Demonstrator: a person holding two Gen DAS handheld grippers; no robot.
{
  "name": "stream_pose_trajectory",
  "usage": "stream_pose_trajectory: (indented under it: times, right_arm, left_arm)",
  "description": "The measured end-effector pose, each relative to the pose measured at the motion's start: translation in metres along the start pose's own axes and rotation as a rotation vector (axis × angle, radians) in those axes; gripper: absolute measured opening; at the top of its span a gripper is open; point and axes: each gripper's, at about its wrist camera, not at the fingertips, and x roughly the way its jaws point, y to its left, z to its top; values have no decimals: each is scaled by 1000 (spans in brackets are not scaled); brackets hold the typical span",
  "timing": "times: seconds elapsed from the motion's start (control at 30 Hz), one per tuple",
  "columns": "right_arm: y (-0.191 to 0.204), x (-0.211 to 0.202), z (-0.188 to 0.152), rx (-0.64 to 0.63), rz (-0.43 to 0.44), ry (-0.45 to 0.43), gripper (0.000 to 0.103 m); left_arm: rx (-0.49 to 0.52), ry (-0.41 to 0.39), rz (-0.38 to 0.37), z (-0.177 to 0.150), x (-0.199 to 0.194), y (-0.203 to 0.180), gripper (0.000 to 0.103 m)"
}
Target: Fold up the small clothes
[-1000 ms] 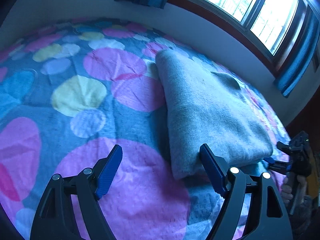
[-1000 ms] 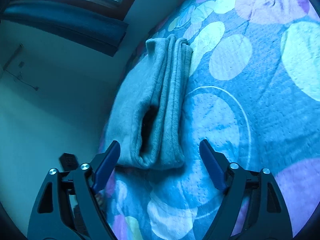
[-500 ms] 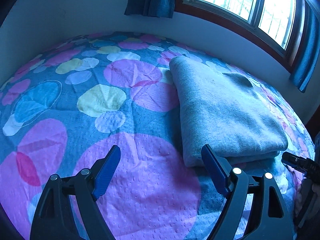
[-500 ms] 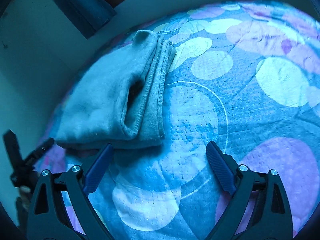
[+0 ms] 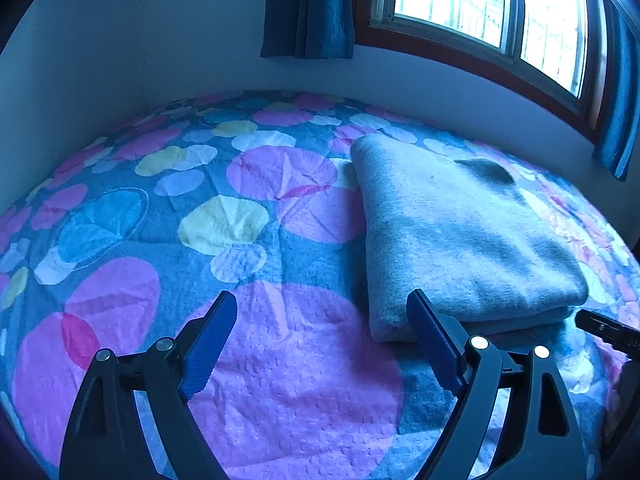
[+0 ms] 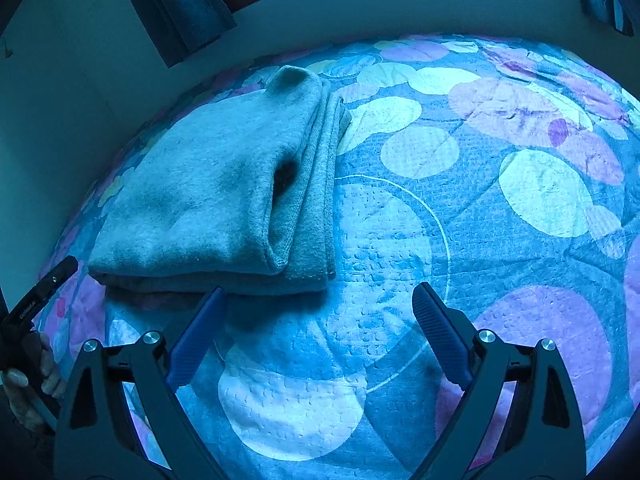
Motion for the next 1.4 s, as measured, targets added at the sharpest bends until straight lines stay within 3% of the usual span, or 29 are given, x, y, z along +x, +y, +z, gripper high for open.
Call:
stream_pose_trajectory:
  times: [0.53,1.4]
  right_arm:
    - [5,2,-2,-21,-9,9,94]
    - [4,7,-6,-27,-10,24,94]
  left_arm:
    - [1,-12,39,0,-5,-4,86]
    - [-18,10,35,2,-3,-3,86]
